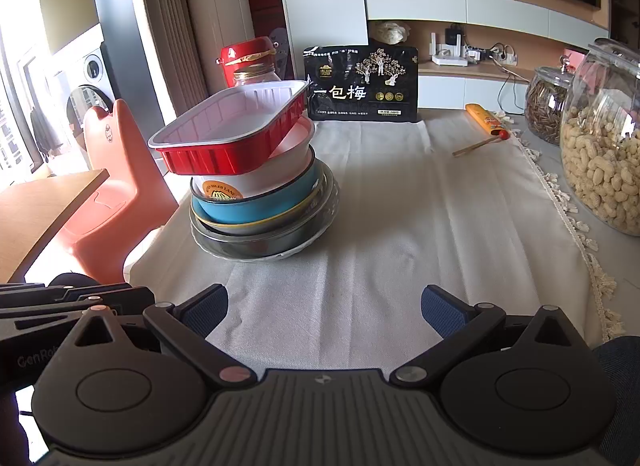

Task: Organize plates and bowls

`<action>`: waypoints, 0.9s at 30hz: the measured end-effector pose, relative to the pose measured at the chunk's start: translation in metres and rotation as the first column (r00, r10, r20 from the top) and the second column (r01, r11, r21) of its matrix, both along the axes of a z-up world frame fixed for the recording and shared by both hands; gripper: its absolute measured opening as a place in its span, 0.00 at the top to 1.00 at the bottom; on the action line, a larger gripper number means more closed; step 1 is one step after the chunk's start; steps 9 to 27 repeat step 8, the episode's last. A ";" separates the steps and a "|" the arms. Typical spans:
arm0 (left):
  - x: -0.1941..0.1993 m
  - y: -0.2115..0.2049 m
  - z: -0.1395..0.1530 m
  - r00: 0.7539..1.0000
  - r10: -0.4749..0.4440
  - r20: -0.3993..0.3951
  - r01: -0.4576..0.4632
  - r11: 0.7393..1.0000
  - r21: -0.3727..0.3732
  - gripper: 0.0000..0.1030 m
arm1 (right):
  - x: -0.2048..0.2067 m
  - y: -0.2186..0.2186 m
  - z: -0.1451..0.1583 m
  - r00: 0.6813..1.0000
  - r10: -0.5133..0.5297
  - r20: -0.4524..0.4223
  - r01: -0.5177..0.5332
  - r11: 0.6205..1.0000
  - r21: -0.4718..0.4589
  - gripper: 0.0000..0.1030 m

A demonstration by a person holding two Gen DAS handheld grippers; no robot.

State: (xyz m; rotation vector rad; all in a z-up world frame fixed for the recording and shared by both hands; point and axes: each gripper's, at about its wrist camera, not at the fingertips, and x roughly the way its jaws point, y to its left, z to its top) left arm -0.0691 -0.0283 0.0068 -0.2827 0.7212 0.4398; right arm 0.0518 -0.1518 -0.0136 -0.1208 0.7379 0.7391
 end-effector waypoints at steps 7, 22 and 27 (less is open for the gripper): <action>0.005 0.001 0.000 1.000 0.014 -0.003 -0.014 1.000 0.028 0.83 | 0.006 -0.005 -0.001 1.000 -0.003 -0.011 0.003 1.000 0.027 0.00; 0.006 0.003 0.001 1.000 0.018 -0.014 -0.017 0.999 0.038 0.83 | 0.010 -0.009 0.001 1.000 -0.007 -0.014 0.007 0.999 0.043 0.00; 0.006 0.003 0.001 1.000 0.018 -0.014 -0.017 0.999 0.038 0.83 | 0.010 -0.009 0.001 1.000 -0.007 -0.014 0.007 0.999 0.043 0.00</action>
